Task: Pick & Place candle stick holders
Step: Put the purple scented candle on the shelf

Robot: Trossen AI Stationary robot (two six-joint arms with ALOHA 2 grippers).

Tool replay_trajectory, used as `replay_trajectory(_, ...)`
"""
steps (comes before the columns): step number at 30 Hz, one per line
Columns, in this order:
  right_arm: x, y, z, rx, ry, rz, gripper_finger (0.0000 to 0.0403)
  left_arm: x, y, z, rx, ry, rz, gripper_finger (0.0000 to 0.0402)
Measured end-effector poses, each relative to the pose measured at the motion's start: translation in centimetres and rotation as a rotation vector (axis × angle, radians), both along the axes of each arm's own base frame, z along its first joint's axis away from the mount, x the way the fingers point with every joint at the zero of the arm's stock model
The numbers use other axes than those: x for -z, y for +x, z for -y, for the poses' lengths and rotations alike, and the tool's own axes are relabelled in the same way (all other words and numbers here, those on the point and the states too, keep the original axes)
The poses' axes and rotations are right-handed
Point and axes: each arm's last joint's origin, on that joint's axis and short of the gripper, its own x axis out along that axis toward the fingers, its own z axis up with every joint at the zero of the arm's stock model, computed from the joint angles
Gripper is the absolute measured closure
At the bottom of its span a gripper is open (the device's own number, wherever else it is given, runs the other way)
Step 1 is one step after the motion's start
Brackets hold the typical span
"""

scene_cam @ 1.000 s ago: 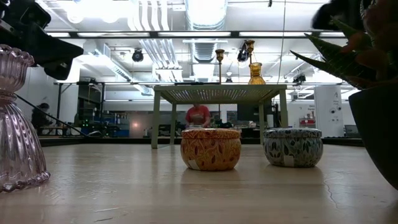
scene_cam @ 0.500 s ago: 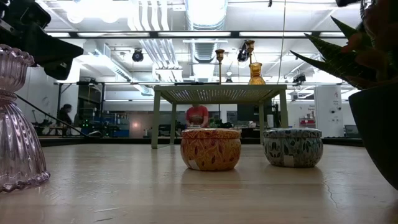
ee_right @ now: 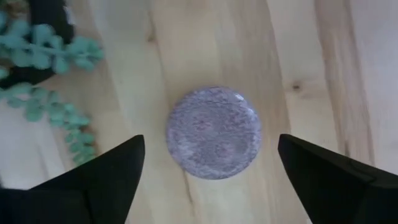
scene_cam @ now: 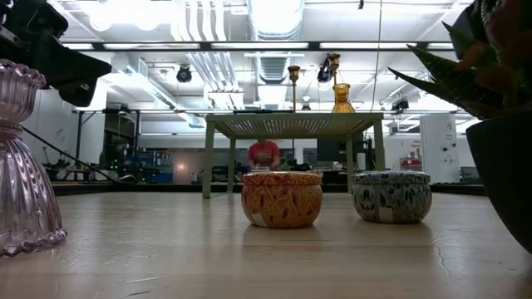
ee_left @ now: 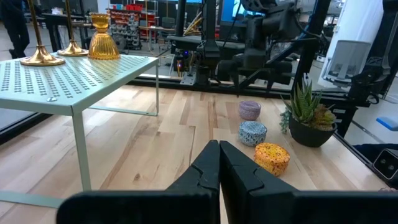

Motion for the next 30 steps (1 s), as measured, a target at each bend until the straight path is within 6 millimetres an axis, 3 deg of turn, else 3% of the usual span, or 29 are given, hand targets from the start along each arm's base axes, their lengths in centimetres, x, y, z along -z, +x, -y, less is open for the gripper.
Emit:
replay_trajectory(9, 2.1, -0.5, 0.2, 0.011, 0.011, 0.017, 0.0047, 0.0, 0.0, 0.0, 0.000, 0.000, 0.000, 0.0396)
replay_trajectory(15, 2.3, -0.4, 0.1, 0.004, 0.019, 0.034, 0.0063, 0.0, 0.0, 0.0, 0.000, 0.000, 0.000, 0.0396)
replay_trajectory(30, 5.4, 0.0, -2.0, -0.052, -0.036, -0.046, 0.0075, 0.0, 0.0, 0.0, 0.000, 0.000, 0.000, 0.0396)
